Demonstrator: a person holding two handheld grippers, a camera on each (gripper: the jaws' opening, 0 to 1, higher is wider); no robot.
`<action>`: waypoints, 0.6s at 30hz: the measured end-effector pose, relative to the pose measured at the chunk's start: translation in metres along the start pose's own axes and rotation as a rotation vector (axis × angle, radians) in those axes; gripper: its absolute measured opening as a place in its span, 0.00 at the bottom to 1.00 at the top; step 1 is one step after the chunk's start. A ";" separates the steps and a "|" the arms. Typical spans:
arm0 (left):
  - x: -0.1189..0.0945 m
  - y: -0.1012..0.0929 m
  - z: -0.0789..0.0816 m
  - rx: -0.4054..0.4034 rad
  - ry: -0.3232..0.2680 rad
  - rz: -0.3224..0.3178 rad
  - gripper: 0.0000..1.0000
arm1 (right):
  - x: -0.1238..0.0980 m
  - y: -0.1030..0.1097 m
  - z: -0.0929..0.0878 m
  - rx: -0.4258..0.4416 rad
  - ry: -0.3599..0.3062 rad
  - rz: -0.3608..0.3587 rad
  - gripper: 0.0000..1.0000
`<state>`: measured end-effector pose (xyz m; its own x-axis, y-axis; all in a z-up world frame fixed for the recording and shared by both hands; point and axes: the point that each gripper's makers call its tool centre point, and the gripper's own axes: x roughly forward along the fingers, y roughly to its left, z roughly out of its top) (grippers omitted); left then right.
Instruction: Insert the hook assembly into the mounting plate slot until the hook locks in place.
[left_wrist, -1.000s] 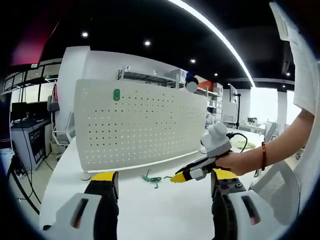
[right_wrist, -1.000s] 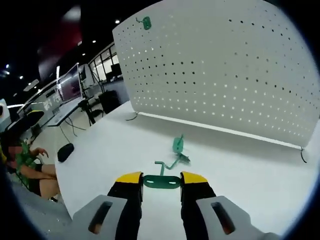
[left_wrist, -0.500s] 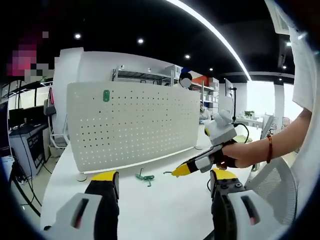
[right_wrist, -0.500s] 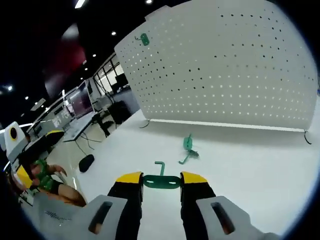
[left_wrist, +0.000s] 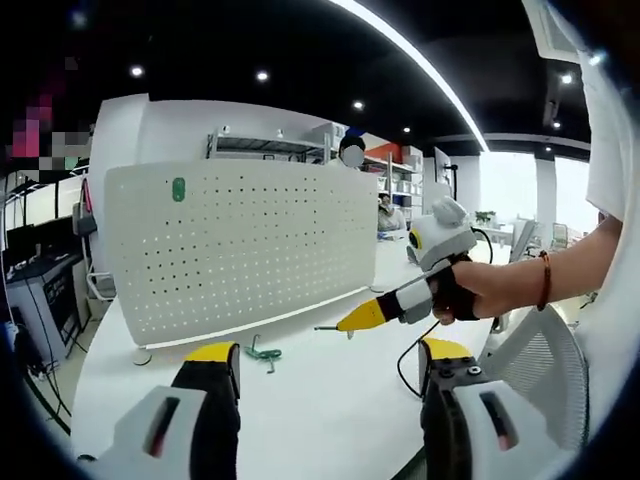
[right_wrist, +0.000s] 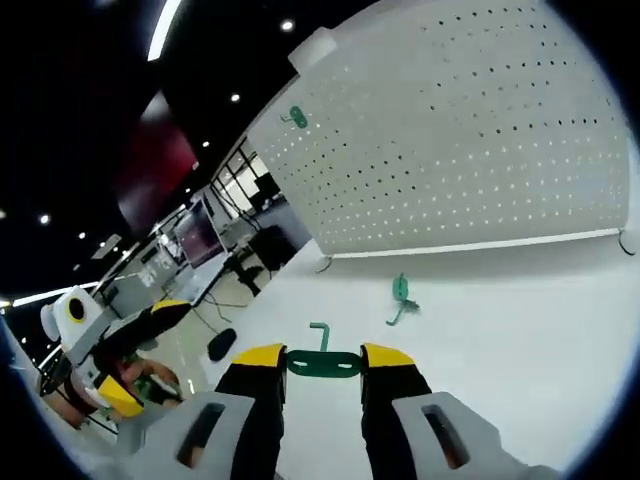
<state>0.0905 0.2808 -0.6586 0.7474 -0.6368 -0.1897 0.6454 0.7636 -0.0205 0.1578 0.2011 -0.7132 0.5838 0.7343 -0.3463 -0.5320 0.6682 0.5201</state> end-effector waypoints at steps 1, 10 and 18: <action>0.002 -0.002 0.000 0.009 0.002 -0.006 0.74 | -0.003 0.003 0.000 0.017 -0.003 0.019 0.28; 0.010 -0.014 0.002 0.041 0.013 -0.069 0.68 | -0.023 0.010 0.011 0.018 -0.022 0.058 0.28; 0.014 -0.020 0.006 0.096 0.013 -0.111 0.63 | -0.037 0.028 0.018 0.088 -0.014 0.196 0.28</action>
<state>0.0891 0.2558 -0.6549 0.6689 -0.7148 -0.2041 0.7365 0.6744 0.0517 0.1322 0.1906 -0.6715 0.4828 0.8474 -0.2211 -0.5813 0.4989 0.6428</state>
